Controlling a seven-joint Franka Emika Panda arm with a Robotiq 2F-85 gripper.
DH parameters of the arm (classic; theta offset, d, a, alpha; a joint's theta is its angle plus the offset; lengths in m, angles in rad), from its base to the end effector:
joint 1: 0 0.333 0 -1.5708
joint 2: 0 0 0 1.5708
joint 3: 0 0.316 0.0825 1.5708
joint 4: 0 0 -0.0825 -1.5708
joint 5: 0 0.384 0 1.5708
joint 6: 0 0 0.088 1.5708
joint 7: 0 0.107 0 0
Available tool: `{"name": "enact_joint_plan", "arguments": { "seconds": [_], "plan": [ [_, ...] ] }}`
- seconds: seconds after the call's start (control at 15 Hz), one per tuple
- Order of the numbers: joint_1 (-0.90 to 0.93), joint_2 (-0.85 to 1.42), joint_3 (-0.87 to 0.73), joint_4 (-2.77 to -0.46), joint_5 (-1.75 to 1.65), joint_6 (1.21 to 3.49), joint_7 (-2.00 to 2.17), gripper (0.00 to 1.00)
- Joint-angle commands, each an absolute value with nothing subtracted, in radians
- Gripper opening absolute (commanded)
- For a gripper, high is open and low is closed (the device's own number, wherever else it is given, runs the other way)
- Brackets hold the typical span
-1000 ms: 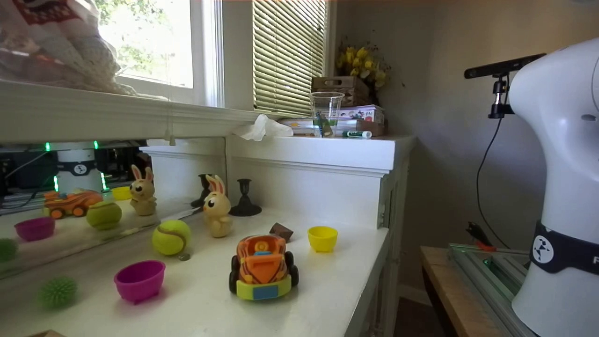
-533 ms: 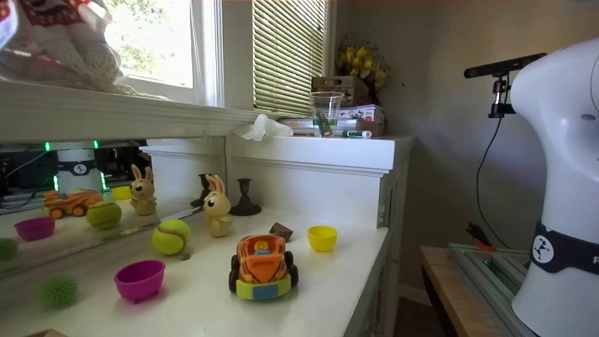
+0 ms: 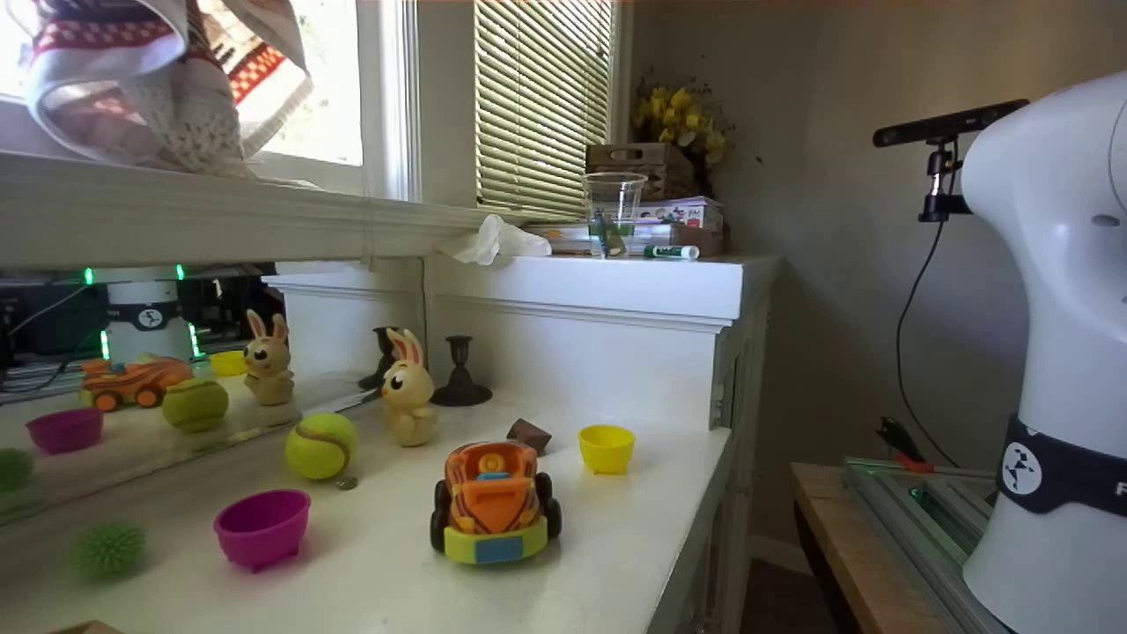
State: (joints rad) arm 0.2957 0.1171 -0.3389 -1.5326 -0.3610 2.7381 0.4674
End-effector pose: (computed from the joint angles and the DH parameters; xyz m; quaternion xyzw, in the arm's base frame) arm 0.6417 0.0024 0.7184 0.8388 -0.1000 0.5328 0.0508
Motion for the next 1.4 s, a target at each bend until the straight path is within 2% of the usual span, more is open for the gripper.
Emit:
{"name": "enact_joint_plan", "arguments": {
  "seconds": [0.0,0.33,0.73,1.2,1.27,1.33],
  "plan": [
    [0.267,0.052,-0.404,-1.597,-0.447,2.748,0.534,0.02],
    [0.256,-0.005,-0.443,-1.665,-0.436,2.748,0.529,0.02],
    [0.312,-0.091,-0.374,-1.801,-0.311,2.724,0.451,0.02],
    [0.361,-0.255,-0.314,-1.909,-0.295,2.549,0.487,0.02],
    [0.212,-0.271,-0.168,-1.911,-0.240,2.523,0.449,0.02],
    [0.204,-0.302,-0.149,-1.913,-0.199,2.482,0.427,0.02]
  ]
}}
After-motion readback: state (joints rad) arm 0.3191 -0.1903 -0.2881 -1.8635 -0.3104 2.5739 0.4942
